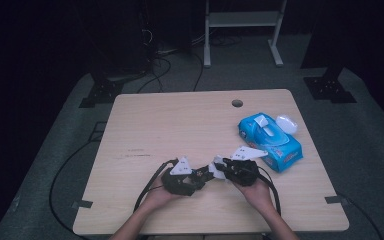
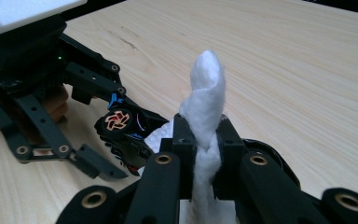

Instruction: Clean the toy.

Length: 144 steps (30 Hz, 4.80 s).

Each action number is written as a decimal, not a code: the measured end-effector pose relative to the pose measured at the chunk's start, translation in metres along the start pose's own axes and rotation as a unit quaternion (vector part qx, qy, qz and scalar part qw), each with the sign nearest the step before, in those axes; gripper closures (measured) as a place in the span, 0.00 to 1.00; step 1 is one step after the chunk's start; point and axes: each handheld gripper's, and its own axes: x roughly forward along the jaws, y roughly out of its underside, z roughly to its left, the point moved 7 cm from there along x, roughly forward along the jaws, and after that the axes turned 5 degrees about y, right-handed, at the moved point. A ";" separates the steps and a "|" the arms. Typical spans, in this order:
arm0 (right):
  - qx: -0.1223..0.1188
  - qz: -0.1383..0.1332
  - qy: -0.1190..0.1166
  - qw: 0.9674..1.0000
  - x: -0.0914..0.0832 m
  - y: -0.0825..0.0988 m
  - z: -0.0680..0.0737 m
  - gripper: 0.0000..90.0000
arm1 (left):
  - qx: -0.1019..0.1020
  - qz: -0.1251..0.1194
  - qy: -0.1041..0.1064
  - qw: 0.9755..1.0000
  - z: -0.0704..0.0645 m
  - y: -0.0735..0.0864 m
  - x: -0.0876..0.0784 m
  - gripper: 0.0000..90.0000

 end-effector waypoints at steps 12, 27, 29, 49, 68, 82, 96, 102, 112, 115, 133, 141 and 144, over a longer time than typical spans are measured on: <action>-0.001 0.004 -0.029 1.000 0.003 0.000 0.012 0.91 | 0.012 0.014 -0.006 1.000 0.000 0.003 -0.002 0.63; 0.063 -0.031 0.026 0.997 -0.030 -0.003 -0.039 0.91 | 0.021 0.019 -0.003 1.000 0.001 0.007 -0.010 0.64; 0.045 -0.031 0.025 0.998 -0.029 -0.005 -0.032 0.91 | 0.022 0.020 -0.003 1.000 0.001 0.007 -0.010 0.64; 0.040 -0.001 0.024 0.999 -0.033 0.011 -0.037 0.91 | 0.040 0.130 0.007 0.991 -0.001 -0.057 0.013 0.44; 0.137 -0.039 -0.058 0.988 -0.038 0.002 -0.043 0.91 | 0.075 0.180 -0.001 0.981 -0.003 -0.067 0.027 0.64; 0.146 -0.050 -0.051 0.987 -0.048 -0.004 -0.051 0.91 | 0.100 0.075 -0.008 0.992 -0.015 -0.088 -0.007 0.65; 0.137 -0.050 -0.071 0.987 -0.048 -0.010 -0.042 0.91 | 0.101 0.065 -0.005 0.993 -0.016 -0.088 -0.004 0.65; 0.160 -0.057 -0.095 0.981 -0.051 -0.009 -0.041 0.91 | 0.098 0.061 -0.002 0.993 -0.015 -0.091 0.000 0.66; 0.173 -0.085 -0.116 0.974 -0.059 -0.020 -0.037 0.91 | 0.114 0.038 0.005 0.993 -0.021 -0.109 0.003 0.72; 0.173 -0.085 -0.126 0.973 -0.056 -0.021 -0.033 0.91 | 0.102 0.020 0.004 0.995 -0.019 -0.105 -0.006 0.73; 0.104 -0.014 -0.142 0.984 0.013 -0.032 0.023 0.91 | 0.043 -0.053 -0.033 0.997 -0.007 -0.024 -0.085 0.72; 0.084 0.028 -0.114 0.990 0.036 -0.020 0.021 0.91 | 0.010 -0.011 -0.044 0.999 0.005 0.023 -0.070 0.73; 0.081 0.028 -0.112 0.990 0.039 -0.019 0.021 0.91 | 0.008 -0.008 -0.048 0.999 0.009 0.023 -0.070 0.72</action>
